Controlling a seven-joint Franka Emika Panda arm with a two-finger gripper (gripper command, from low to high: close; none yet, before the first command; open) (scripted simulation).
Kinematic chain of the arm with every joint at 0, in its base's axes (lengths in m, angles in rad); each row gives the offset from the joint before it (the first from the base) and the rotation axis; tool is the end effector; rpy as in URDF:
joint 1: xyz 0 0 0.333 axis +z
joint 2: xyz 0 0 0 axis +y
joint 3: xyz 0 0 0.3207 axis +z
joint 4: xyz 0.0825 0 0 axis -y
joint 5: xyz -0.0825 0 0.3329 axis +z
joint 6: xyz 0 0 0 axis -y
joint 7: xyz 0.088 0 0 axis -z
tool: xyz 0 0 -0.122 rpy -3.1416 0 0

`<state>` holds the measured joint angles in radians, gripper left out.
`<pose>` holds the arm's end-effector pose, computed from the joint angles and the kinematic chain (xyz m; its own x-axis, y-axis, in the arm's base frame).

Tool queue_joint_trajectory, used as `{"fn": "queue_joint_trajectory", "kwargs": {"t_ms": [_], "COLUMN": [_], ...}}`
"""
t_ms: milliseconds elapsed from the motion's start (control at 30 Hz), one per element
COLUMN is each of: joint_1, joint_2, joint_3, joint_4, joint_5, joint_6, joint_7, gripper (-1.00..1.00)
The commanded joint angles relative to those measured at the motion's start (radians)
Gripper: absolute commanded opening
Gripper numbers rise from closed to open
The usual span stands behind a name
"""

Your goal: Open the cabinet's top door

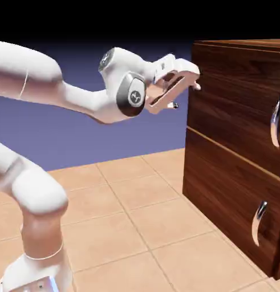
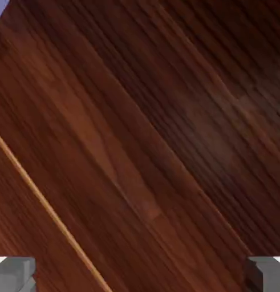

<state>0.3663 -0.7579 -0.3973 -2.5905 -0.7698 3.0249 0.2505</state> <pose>0.3358 -0.0035 0.6229 0.3451 0.2887 0.8930 0.1881 -0.9535 0.2355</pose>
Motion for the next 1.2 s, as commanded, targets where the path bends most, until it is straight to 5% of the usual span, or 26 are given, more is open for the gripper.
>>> {"fn": "queue_joint_trajectory", "kwargs": {"t_ms": [0, 1167], "joint_1": [0.02, 0.721], "joint_2": [-0.011, -0.382], "joint_3": [-0.022, -0.808], "joint_4": [0.012, 0.446], "joint_5": [-0.044, -1.566], "joint_6": [-0.001, -0.025], "joint_7": [-0.028, -0.998], "gripper": [1.0, 1.0]}}
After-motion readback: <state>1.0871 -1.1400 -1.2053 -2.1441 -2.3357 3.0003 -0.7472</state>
